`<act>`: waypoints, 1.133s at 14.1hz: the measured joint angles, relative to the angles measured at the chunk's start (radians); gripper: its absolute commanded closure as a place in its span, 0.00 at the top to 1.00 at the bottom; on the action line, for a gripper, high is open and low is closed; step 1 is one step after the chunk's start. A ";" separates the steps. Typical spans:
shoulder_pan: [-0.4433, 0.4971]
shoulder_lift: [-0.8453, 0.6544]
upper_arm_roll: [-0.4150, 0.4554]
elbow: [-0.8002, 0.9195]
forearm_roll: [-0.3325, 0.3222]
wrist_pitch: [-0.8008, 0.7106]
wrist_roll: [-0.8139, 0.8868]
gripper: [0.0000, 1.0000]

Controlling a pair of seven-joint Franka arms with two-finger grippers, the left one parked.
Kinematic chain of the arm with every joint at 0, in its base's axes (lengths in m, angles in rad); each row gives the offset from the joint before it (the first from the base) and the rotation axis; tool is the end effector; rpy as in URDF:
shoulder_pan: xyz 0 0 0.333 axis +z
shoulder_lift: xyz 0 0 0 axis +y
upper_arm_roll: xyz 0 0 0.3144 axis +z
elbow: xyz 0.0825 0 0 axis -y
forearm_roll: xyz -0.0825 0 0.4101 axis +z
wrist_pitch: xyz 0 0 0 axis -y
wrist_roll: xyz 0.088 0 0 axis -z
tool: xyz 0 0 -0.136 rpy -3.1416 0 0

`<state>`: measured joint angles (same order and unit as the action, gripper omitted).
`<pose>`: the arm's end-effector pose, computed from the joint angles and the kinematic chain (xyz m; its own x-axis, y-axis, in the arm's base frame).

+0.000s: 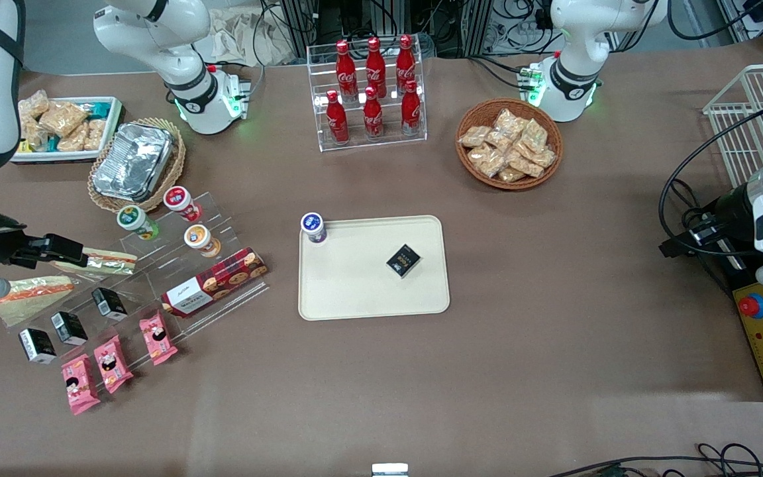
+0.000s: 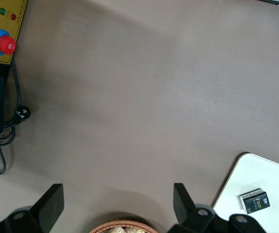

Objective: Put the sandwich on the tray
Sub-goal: 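Move the right gripper over the wrapped sandwiches on the acrylic rack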

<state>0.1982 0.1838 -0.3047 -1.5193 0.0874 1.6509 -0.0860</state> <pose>0.6342 -0.0431 0.5192 0.9989 -0.0250 -0.0409 -0.0265 -0.9990 -0.0355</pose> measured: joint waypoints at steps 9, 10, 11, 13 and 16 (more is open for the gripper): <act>0.000 0.000 0.000 0.000 0.000 0.000 0.000 0.99; 0.000 0.000 0.000 0.000 0.000 0.000 0.000 0.99; 0.000 0.000 0.000 0.000 0.000 0.000 0.000 0.99; -0.001 0.000 -0.001 -0.001 0.000 -0.008 0.001 0.99; -0.023 0.001 -0.002 -0.001 0.000 -0.011 0.002 0.99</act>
<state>0.1756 0.1844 -0.3063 -1.5201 0.0874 1.6394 -0.0843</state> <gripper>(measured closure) 0.004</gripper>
